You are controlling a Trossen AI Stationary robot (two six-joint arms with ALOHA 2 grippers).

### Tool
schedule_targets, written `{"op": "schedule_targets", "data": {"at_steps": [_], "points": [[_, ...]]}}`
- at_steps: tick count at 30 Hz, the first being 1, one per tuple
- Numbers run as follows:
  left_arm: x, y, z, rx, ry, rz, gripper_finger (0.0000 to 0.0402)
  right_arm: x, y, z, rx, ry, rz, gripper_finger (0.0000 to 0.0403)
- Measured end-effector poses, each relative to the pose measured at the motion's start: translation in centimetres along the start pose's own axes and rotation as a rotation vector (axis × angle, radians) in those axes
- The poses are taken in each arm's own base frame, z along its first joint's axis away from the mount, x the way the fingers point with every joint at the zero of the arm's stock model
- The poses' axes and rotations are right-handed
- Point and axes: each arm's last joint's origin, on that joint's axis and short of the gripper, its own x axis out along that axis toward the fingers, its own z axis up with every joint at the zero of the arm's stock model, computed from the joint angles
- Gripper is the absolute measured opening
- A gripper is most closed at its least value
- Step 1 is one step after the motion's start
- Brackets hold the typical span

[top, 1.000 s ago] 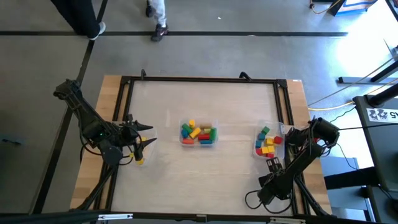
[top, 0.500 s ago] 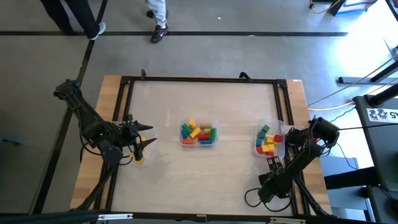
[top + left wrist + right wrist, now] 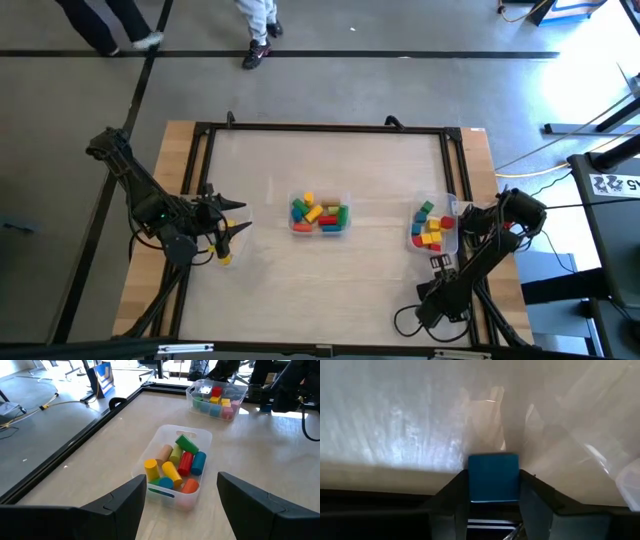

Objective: Sort blocks by size
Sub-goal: Put the blue triangular block into the left transparent bin

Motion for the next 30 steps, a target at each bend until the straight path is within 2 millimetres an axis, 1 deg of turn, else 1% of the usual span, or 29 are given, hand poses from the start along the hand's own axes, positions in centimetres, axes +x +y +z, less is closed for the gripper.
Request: {"op": "schedule_targets", "data": {"at_steps": [3,6,9,12,16,19,22,26,30], "points": [[0.0,0.0,0.0,0.0,0.0,0.0,0.0241,-0.3,0.1,0.1,-0.002,-0.013,-0.005,0.0133],[0.0,0.0,0.0,0.0,0.0,0.0,0.0241,-1.3,0.4,1.0,0.007,-0.07,0.019,0.0142],[0.0,0.0,0.0,-0.017,0.001,0.0,0.0241,-3.2,0.8,2.0,0.015,-0.153,0.05,0.0142],[0.0,0.0,0.0,-0.023,0.0,0.0,0.0241,-5.5,0.9,3.2,0.033,-0.264,0.049,0.0135],[0.0,0.0,0.0,-0.018,-0.002,0.003,0.0241,-8.8,0.1,5.4,0.065,-0.484,0.022,0.0137],[0.0,0.0,0.0,-0.019,-0.006,0.007,0.0241,-11.1,-1.2,7.4,0.079,-0.679,-0.027,0.0137],[0.0,0.0,0.0,-0.018,-0.006,0.007,0.0241,-13.0,-3.1,9.5,0.076,-0.883,-0.11,0.0135],[0.0,0.1,0.0,-0.045,-0.018,0.019,0.0241,-15.1,-6.1,12.0,0.079,-1.078,-0.202,0.0136],[0.0,0.1,0.0,-0.052,-0.019,0.019,0.0241,-16.8,-9.2,14.0,0.062,-1.223,-0.274,0.0137]]}}
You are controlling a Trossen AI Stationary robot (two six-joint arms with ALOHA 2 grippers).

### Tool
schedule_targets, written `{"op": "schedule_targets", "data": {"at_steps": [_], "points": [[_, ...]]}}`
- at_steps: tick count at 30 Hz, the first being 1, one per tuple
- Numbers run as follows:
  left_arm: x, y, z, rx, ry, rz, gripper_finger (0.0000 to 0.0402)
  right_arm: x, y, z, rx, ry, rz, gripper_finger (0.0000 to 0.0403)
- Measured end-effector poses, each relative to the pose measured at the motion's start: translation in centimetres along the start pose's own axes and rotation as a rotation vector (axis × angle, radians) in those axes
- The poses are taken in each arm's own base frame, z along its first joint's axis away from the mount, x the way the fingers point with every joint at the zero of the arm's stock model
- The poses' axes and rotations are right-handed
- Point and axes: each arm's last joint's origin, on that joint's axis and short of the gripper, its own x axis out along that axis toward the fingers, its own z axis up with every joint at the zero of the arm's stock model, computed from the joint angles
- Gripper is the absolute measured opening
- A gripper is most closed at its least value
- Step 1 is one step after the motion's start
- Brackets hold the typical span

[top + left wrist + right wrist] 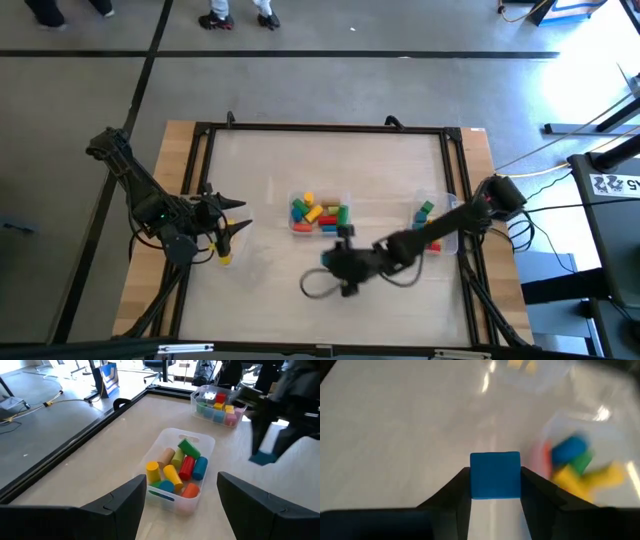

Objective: Sort blocks by size
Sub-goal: Put the blue triangular block into the left transparent bin

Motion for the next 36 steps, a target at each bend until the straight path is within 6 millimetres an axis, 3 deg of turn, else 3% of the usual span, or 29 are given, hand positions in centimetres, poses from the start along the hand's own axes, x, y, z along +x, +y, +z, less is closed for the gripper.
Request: {"op": "schedule_targets", "data": {"at_steps": [8,20,27,36], "points": [[0.0,0.0,0.0,0.03,0.0,0.001,0.0241,3.0,-4.4,2.1,-0.052,-0.199,-0.107,0.0137],[0.4,0.2,0.2,0.021,-0.003,0.025,0.0241,9.6,-10.5,2.6,0.024,-0.483,-0.188,0.0137],[0.4,0.4,0.4,0.011,-0.036,0.06,0.0241,13.8,-12.0,4.0,0.011,-0.535,-0.158,0.0137],[-0.1,1.3,0.8,-0.02,-0.054,0.057,0.0241,18.1,-12.1,7.1,-0.009,-0.624,-0.166,0.0137]]}}
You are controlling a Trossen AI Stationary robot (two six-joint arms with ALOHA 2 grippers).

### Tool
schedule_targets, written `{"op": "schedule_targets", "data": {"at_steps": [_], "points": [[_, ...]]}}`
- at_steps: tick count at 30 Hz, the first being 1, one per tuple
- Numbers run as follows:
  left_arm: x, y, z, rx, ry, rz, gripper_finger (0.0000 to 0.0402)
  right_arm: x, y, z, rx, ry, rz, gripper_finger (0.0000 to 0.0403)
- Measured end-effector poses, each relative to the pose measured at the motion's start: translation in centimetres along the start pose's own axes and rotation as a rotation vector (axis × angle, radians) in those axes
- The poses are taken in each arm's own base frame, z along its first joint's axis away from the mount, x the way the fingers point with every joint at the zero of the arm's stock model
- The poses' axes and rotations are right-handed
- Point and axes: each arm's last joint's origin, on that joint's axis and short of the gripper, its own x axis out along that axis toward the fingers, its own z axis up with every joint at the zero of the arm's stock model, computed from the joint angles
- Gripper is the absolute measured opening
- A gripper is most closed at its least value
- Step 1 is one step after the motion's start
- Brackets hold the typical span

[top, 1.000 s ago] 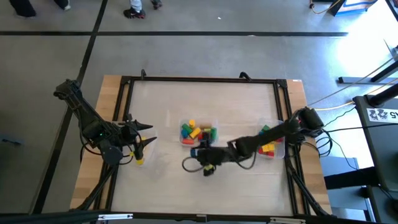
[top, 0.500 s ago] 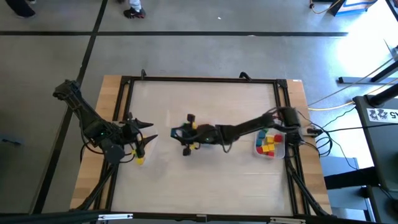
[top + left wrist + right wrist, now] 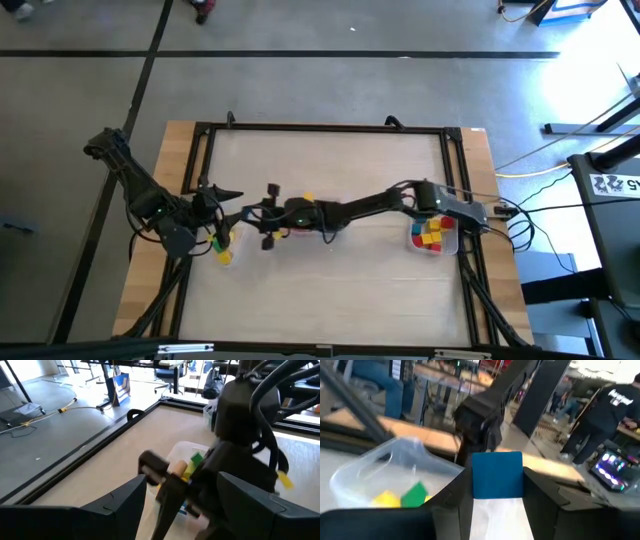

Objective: Sort blocks by size
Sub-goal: Put the blue triangular block into the left transparent bin, then return to Home Position

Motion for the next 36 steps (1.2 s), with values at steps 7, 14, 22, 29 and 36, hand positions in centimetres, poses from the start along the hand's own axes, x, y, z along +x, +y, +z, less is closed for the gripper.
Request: {"op": "schedule_targets", "data": {"at_steps": [7,14,22,29,36], "points": [[0.0,0.1,0.0,0.006,0.0,0.001,0.0241,3.1,1.1,-1.7,0.005,-0.031,0.009,0.0138],[0.0,0.1,0.0,0.009,0.002,0.003,0.0241,3.9,1.7,-3.8,-0.003,0.029,-0.031,0.016],[0.0,0.2,-0.1,0.022,0.007,0.007,0.0241,3.9,1.9,-4.5,-0.009,0.072,-0.041,0.0191],[0.0,0.2,-0.1,0.021,0.007,0.006,0.0241,4.0,1.2,-4.7,-0.088,0.094,-0.091,0.0185],[0.0,0.2,-0.1,0.016,0.007,0.006,0.0241,4.2,-0.1,-5.1,-0.139,0.11,-0.126,0.0182]]}}
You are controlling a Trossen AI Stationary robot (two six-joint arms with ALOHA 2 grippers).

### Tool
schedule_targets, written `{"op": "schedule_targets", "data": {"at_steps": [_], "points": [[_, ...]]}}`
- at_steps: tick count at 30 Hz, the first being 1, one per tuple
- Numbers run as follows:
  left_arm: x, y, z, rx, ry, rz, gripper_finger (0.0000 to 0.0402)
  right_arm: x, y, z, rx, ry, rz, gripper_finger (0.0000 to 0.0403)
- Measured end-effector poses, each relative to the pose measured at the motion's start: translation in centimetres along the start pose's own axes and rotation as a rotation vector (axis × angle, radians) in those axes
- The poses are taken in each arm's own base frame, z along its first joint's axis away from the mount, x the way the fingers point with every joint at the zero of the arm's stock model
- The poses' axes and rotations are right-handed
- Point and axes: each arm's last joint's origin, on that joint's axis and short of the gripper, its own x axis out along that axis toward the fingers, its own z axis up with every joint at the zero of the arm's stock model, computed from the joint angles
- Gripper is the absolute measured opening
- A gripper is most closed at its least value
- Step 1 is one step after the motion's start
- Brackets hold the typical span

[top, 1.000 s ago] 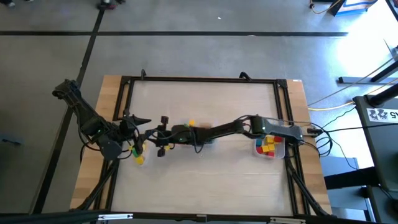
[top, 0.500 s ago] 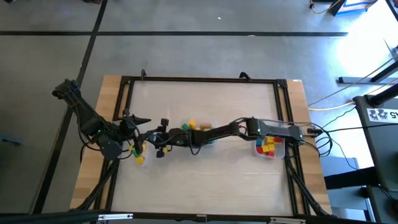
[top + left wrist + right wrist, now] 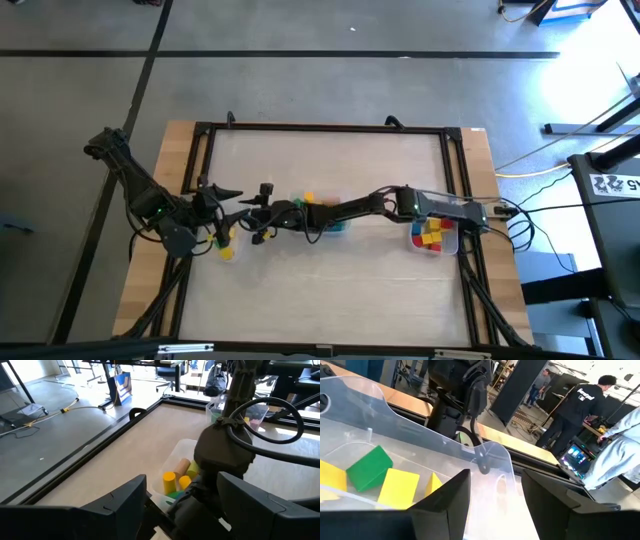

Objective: Sort blocks by size
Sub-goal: Return to Home Position

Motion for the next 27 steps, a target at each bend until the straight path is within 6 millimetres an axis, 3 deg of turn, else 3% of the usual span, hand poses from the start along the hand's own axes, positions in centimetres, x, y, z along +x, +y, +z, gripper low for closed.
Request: {"op": "schedule_targets", "data": {"at_steps": [5,10,13,20,27], "points": [[0.0,0.0,0.0,-0.001,0.0,0.0,0.0241,-0.2,-0.1,0.7,-0.014,-0.023,0.021,0.0182],[-0.1,-0.1,0.0,-0.004,-0.001,-0.009,0.0241,-1.7,-0.6,4.4,-0.077,-0.039,0.055,0.0182],[-0.1,-0.1,0.1,-0.002,0.011,-0.024,0.0241,-3.1,-0.9,7.3,-0.117,-0.021,0.09,0.0182],[-0.1,-0.2,-0.1,0.026,0.042,-0.053,0.0241,-7.1,-1.3,11.5,-0.192,0.141,0.189,0.0182],[-0.1,-0.2,-0.1,0.021,0.056,-0.067,0.0241,-12.3,-0.5,14.0,-0.285,0.387,0.232,0.0182]]}}
